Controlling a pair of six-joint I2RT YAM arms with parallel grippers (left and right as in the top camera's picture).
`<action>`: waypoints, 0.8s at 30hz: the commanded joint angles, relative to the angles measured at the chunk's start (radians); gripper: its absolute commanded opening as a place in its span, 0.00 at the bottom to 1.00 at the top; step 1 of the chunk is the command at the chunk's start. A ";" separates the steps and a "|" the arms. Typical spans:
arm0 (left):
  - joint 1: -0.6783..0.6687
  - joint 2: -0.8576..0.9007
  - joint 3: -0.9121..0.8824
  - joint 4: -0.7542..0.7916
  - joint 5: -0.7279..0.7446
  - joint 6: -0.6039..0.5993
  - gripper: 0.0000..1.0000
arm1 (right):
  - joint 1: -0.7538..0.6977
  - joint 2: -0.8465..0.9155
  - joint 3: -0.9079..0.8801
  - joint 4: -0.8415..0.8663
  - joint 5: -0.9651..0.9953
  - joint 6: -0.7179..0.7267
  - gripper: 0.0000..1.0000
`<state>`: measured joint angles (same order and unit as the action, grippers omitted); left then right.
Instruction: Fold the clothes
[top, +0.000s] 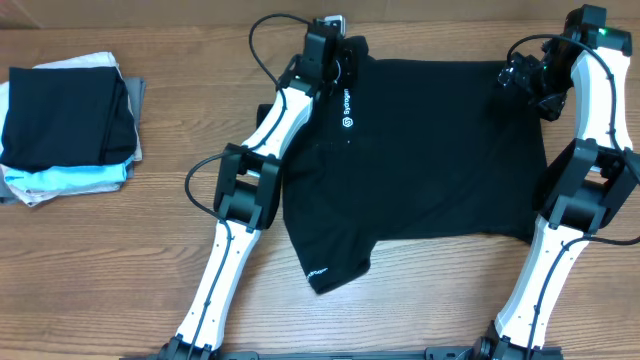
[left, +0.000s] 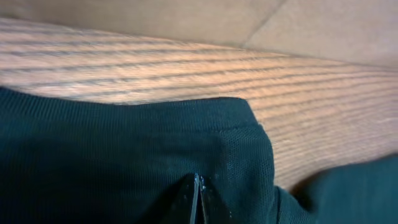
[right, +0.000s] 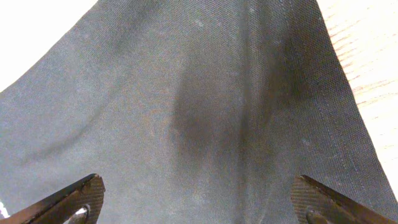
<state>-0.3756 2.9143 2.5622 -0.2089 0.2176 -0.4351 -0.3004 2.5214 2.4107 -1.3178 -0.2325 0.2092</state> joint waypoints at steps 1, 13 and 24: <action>-0.027 0.037 0.126 -0.060 0.049 0.054 0.04 | 0.001 -0.034 0.023 0.003 -0.008 0.001 1.00; 0.037 -0.076 0.580 -0.770 -0.047 0.144 0.04 | 0.001 -0.034 0.023 0.004 -0.008 0.001 1.00; 0.046 -0.511 0.580 -1.188 -0.272 0.169 0.13 | 0.001 -0.034 0.023 0.004 -0.008 0.001 1.00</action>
<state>-0.3107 2.5553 3.1138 -1.3602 0.0029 -0.2855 -0.3004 2.5214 2.4107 -1.3178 -0.2329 0.2089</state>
